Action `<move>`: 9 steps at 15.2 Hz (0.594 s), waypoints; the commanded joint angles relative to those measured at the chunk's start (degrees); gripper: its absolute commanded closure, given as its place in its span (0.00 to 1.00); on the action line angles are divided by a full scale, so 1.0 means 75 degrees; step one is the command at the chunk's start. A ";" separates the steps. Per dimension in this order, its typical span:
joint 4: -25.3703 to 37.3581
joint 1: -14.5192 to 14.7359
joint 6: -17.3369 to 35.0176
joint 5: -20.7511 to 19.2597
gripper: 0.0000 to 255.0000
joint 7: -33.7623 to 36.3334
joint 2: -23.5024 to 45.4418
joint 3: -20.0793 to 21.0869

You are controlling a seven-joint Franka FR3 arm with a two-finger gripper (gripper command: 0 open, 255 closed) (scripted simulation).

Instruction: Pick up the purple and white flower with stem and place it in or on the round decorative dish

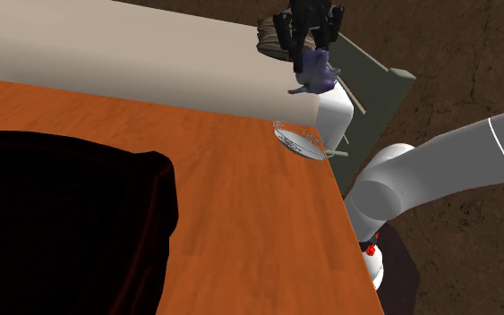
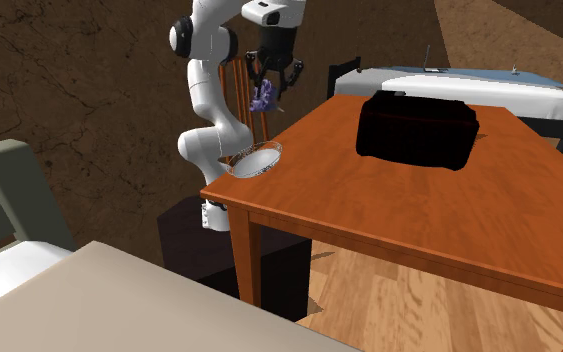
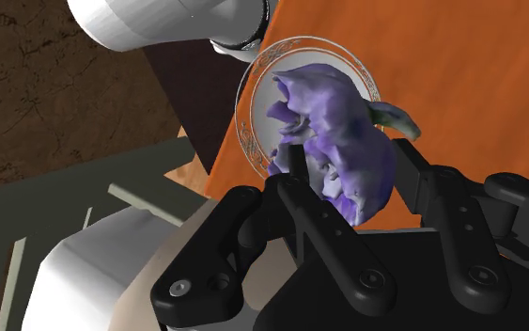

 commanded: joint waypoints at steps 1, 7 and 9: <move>-0.0295 -0.0001 -0.0141 -0.0216 1.00 -0.0366 -0.0402 -0.0303; -0.1074 0.0025 0.0279 -0.0256 1.00 -0.0487 -0.0755 -0.0371; -0.1356 0.0034 0.0464 -0.0244 1.00 -0.0497 -0.0852 -0.0362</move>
